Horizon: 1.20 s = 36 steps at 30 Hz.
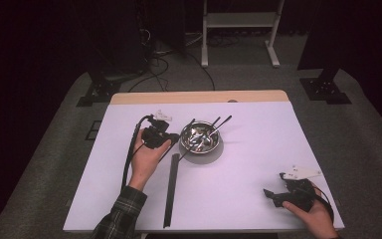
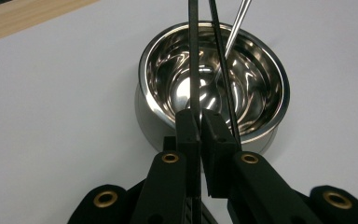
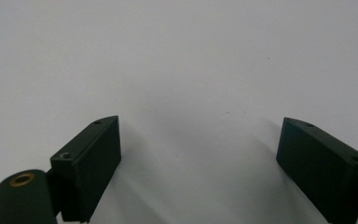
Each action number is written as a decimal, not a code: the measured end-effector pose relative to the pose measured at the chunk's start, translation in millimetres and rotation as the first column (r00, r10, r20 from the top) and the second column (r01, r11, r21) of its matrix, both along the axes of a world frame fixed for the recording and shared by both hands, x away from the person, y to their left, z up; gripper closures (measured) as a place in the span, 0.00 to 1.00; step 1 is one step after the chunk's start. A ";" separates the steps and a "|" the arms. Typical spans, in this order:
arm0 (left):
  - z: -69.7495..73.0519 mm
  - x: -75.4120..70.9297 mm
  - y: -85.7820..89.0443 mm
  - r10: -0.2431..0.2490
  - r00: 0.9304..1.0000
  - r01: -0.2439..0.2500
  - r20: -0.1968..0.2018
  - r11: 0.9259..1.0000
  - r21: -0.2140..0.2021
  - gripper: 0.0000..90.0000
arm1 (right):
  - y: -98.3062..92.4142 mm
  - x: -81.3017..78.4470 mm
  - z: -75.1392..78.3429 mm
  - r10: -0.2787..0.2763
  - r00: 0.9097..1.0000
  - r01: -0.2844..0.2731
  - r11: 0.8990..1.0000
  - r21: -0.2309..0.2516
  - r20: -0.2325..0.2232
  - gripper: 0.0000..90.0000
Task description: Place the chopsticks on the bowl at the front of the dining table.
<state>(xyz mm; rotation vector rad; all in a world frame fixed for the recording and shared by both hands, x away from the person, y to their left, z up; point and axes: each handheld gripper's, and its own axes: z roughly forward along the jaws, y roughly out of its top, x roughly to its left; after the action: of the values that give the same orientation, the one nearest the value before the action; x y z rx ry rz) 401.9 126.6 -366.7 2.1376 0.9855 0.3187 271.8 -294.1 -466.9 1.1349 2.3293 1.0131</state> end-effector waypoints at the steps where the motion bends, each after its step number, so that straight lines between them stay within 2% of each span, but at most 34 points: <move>1: 0.1 2.2 -1.6 -0.002 1.000 0.002 0.000 1.000 -0.001 0.96 | 0.1 -0.1 0.0 -0.001 1.000 0.001 1.000 0.001 -0.002 0.13; 13: 0.2 27.8 -18.1 0.007 1.000 -0.007 -0.003 1.000 -0.011 0.96 | 0.0 0.0 0.0 0.000 1.000 0.000 1.000 0.001 -0.001 0.13; 21: -3.5 41.5 -33.6 0.010 1.000 -0.010 -0.011 1.000 -0.001 0.96 | 0.0 0.0 0.0 0.000 1.000 0.000 1.000 0.001 -0.002 0.13; 36: -13.9 67.3 -51.6 0.031 0.998 -0.030 -0.047 0.999 0.014 0.96 | 0.1 0.0 0.0 -0.001 1.000 0.001 1.000 0.003 -0.002 0.13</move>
<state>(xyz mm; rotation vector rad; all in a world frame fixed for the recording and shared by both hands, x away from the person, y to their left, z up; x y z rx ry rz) 469.2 75.0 -380.6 2.1528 1.0460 0.2920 271.8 -294.0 -466.9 1.1385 2.3293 1.0153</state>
